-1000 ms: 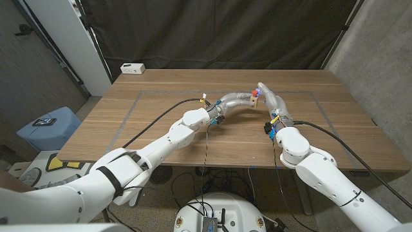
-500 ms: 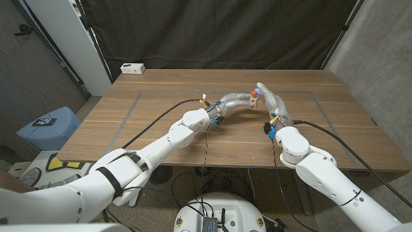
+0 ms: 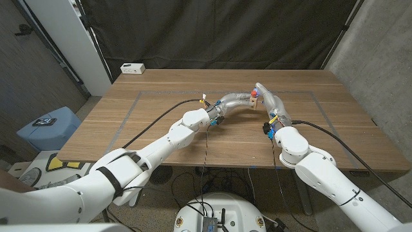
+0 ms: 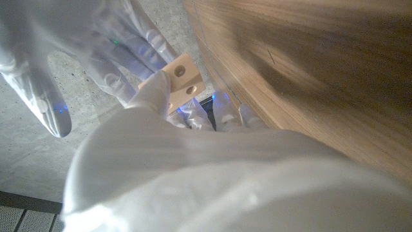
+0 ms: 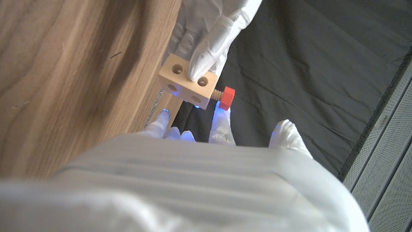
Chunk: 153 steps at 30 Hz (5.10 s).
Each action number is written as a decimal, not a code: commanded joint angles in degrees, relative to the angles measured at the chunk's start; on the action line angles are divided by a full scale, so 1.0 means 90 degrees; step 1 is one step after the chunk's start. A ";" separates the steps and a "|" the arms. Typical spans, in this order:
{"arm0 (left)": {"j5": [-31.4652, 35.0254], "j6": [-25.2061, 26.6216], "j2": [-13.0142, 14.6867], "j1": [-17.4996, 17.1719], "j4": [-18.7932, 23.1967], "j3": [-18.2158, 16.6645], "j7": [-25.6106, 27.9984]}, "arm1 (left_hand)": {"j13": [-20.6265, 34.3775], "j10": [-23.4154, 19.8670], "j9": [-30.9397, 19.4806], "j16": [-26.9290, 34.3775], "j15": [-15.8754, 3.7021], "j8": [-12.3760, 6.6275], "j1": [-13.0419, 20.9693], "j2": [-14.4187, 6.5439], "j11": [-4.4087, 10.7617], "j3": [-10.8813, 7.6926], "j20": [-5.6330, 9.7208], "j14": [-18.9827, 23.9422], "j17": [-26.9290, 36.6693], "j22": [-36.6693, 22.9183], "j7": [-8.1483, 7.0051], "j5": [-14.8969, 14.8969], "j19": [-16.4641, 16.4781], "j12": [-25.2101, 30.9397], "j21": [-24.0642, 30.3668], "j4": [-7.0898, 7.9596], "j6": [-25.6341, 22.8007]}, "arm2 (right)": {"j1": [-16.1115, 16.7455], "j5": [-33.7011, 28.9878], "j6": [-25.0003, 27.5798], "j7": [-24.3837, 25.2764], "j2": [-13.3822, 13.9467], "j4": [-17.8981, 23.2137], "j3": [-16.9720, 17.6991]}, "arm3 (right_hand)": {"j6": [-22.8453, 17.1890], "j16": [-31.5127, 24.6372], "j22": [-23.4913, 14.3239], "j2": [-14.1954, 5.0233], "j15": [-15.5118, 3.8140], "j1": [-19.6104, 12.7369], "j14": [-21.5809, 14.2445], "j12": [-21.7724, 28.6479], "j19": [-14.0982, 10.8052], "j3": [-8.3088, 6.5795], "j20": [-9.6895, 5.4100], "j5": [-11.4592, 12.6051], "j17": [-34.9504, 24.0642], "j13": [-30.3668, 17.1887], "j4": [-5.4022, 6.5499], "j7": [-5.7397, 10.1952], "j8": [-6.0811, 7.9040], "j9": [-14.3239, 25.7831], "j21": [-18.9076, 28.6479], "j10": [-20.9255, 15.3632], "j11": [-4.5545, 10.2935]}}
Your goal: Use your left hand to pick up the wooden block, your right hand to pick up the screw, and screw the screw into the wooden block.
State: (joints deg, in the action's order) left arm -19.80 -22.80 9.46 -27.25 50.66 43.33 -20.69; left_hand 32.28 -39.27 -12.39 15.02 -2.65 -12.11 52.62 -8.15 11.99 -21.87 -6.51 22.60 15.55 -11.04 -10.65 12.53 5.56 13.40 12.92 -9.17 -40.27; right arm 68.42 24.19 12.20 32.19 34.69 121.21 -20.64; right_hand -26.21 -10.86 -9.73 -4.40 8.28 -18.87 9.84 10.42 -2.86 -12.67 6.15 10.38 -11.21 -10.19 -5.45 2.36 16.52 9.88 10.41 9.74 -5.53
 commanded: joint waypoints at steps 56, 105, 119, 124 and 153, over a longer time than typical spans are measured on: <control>-0.0221 0.0208 0.0126 -0.0196 0.0273 -0.0075 -0.0095 | 0.0001 -0.0038 -0.0017 0.0053 -0.0432 -0.0050 0.0007 -0.0039 0.0008 -0.0096 -0.0014 0.0072 0.0040 -0.0016 0.0032 0.0031 0.0019 0.0051 0.0036 0.0041 -0.0095 | 0.0170 -0.0190 0.0029 0.0114 -0.0004 0.0144 -0.0024 | -0.0121 -0.0048 -0.0009 -0.0094 -0.0028 0.0056 0.0486 0.0069 0.0040 -0.0036 0.0019 0.0022 -0.0002 -0.0018 -0.0069 0.0135 -0.0244 0.0018 0.0047 -0.0018 0.0030; -0.0261 0.0249 0.0116 -0.0215 0.0251 -0.0084 -0.0106 | -0.0008 -0.0038 -0.0018 0.0060 -0.0421 -0.0050 -0.0001 -0.0034 0.0006 -0.0097 -0.0017 0.0081 0.0045 -0.0017 0.0030 0.0028 0.0025 0.0058 0.0038 0.0041 -0.0098 | 0.0175 -0.0131 0.0108 0.0049 0.0025 0.0165 -0.0075 | -0.0202 -0.0059 -0.0009 -0.0121 -0.0044 0.0103 0.0482 0.0065 0.0036 -0.0042 0.0018 0.0017 -0.0002 -0.0021 -0.0099 0.0148 -0.0391 0.0029 0.0056 -0.0016 0.0054; -0.0310 0.0233 0.0061 -0.0184 0.0124 -0.0104 -0.0157 | -0.0010 -0.0032 -0.0018 0.0059 -0.0425 -0.0044 -0.0002 -0.0032 0.0005 -0.0101 -0.0017 0.0082 0.0044 -0.0018 0.0042 0.0028 0.0023 0.0057 0.0038 0.0039 -0.0085 | 0.0197 -0.0124 0.0156 0.0090 0.0035 0.0201 -0.0082 | -0.0231 -0.0061 -0.0009 -0.0126 -0.0041 0.0117 0.0479 0.0070 0.0034 -0.0043 0.0015 0.0015 -0.0002 -0.0022 -0.0108 0.0151 -0.0427 0.0032 0.0057 -0.0033 0.0045; -0.0353 0.0242 0.0046 -0.0185 0.0094 -0.0127 -0.0180 | -0.0011 -0.0040 -0.0018 0.0058 -0.0428 -0.0048 -0.0011 -0.0035 0.0006 -0.0102 -0.0015 0.0085 0.0044 -0.0018 0.0040 0.0028 0.0026 0.0061 0.0039 0.0047 -0.0096 | 0.0193 -0.0118 0.0182 0.0092 0.0043 0.0205 -0.0086 | -0.0247 -0.0061 -0.0009 -0.0128 -0.0038 0.0121 0.0480 0.0071 0.0033 -0.0044 0.0015 0.0015 -0.0002 -0.0022 -0.0111 0.0152 -0.0434 0.0032 0.0058 -0.0037 0.0047; -0.0405 0.0201 -0.0002 -0.0158 -0.0011 -0.0154 -0.0270 | -0.0015 -0.0027 -0.0019 0.0063 -0.0438 -0.0046 -0.0014 -0.0040 -0.0001 -0.0112 -0.0010 0.0104 0.0044 -0.0018 0.0046 0.0029 0.0034 0.0061 0.0042 0.0046 -0.0092 | 0.0294 -0.0135 0.0314 0.0063 0.0196 0.0405 -0.0097 | -0.0285 -0.0067 -0.0010 -0.0138 -0.0039 0.0148 0.0470 0.0071 0.0037 -0.0047 0.0018 0.0013 -0.0002 -0.0023 -0.0123 0.0169 -0.0494 0.0037 0.0057 -0.0046 0.0051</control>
State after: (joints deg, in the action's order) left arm -23.18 -20.90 9.52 -28.66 50.65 42.11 -22.88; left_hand 32.01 -39.10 -12.41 15.30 -2.76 -12.32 52.57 -8.17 11.83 -21.98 -6.44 23.12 15.82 -11.04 -10.55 12.53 5.63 13.71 12.92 -9.22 -40.59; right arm 70.71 23.13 14.51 33.11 35.76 124.04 -21.40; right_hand -28.24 -11.30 -9.72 -5.30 8.28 -17.96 9.84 10.81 -2.87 -12.90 6.14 10.38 -11.21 -10.26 -6.16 3.80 12.28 9.98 10.64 9.52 -5.32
